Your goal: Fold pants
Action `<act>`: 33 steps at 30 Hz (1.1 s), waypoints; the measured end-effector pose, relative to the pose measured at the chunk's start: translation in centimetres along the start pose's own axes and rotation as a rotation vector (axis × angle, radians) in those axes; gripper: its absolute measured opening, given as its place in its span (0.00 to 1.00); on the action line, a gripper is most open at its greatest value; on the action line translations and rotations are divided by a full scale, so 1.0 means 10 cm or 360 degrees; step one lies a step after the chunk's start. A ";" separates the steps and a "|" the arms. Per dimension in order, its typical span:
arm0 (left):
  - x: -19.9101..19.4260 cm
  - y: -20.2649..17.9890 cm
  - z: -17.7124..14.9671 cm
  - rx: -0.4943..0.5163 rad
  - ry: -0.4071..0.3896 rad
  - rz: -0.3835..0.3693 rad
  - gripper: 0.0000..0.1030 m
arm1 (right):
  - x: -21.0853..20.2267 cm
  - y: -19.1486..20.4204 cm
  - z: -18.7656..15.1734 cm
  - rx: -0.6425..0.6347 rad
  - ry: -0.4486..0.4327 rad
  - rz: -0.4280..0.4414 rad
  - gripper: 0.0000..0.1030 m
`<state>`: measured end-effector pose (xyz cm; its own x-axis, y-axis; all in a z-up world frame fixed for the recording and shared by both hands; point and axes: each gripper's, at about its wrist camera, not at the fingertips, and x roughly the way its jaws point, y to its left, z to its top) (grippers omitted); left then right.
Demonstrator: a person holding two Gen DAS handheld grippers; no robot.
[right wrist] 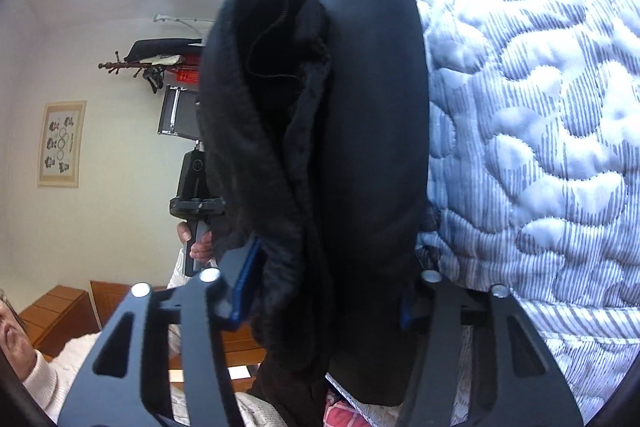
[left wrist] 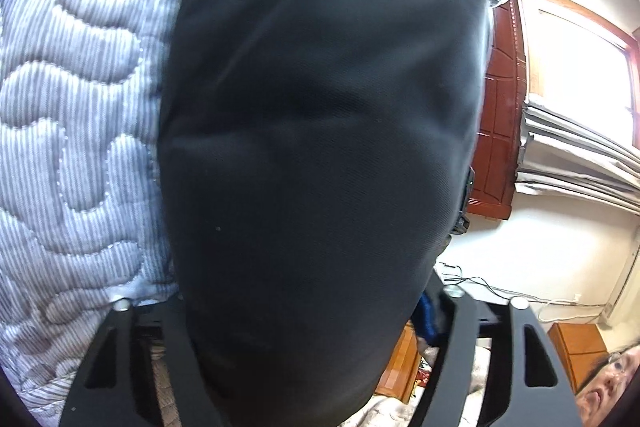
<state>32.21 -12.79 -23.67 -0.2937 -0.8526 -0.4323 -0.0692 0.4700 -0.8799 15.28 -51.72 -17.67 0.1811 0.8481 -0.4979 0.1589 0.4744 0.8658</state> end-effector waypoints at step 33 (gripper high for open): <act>-0.17 -0.54 -0.03 0.0280 -0.0266 -0.0250 0.42 | 0.14 0.91 0.35 -0.0310 -0.0176 -0.0053 0.33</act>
<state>32.82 -13.84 -18.18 -0.1302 -0.9444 -0.3019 0.0695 0.2951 -0.9529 20.40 -47.09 -10.67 0.2859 0.8054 -0.5192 -0.0218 0.5471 0.8368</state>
